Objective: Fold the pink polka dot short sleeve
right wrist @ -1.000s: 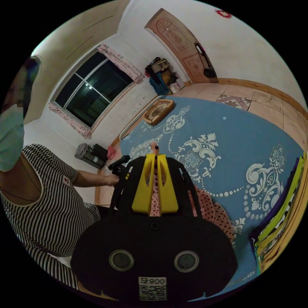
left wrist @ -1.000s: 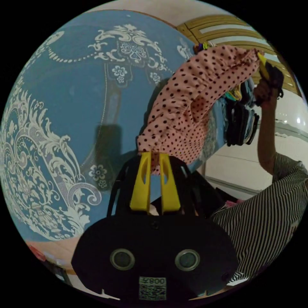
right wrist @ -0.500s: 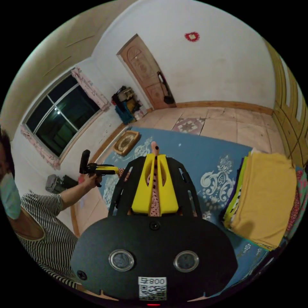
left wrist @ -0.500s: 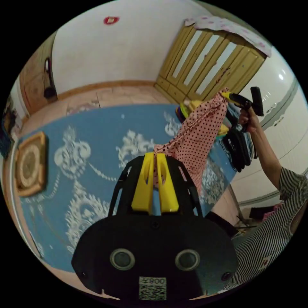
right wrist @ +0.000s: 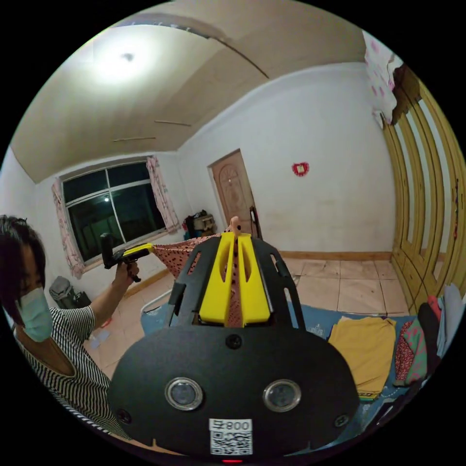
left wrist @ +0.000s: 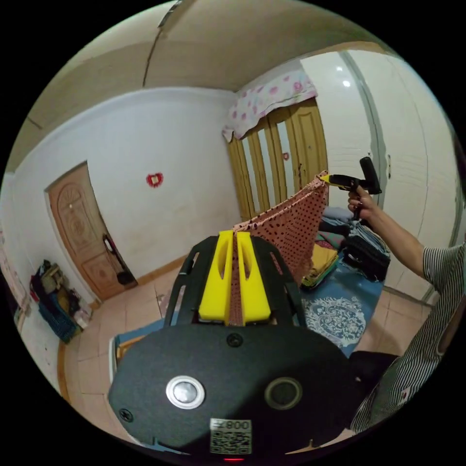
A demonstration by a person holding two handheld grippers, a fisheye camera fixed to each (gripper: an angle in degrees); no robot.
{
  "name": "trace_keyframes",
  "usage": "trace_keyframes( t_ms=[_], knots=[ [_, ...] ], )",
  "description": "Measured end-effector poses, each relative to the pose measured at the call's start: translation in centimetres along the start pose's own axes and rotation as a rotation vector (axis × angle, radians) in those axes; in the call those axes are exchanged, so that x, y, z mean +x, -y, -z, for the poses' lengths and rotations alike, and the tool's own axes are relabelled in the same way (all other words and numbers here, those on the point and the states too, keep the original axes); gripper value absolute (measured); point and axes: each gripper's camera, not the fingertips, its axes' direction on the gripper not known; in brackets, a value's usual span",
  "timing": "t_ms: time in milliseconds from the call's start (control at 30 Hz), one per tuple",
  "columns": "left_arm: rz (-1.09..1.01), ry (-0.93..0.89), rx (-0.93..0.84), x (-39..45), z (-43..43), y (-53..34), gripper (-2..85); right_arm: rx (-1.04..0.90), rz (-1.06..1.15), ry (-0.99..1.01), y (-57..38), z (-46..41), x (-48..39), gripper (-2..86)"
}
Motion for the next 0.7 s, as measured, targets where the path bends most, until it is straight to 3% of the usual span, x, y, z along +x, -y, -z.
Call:
trace_keyframes(
  t_ms=[233, 333, 500, 700],
  knots=[
    [-0.001, -0.073, -0.124, 4.2, 5.2, -10.7, 1.1, -0.138, -0.061, 0.120, -11.7, 2.2, 0.6, 0.6],
    [0.100, -0.138, -0.297, 5.3, 3.9, -18.7, 1.1, -0.280, -0.165, 0.133, -19.9, 0.6, 2.5, 0.6],
    [0.451, -0.358, -0.588, 6.3, -0.4, -34.3, 1.0, -0.471, -0.491, 0.171, -35.1, -2.0, 7.4, 0.5],
    [0.653, -0.433, -0.811, 6.7, -2.5, -45.0, 1.0, -0.715, -0.771, 0.118, -50.0, -3.0, 10.8, 0.6]
  ],
)
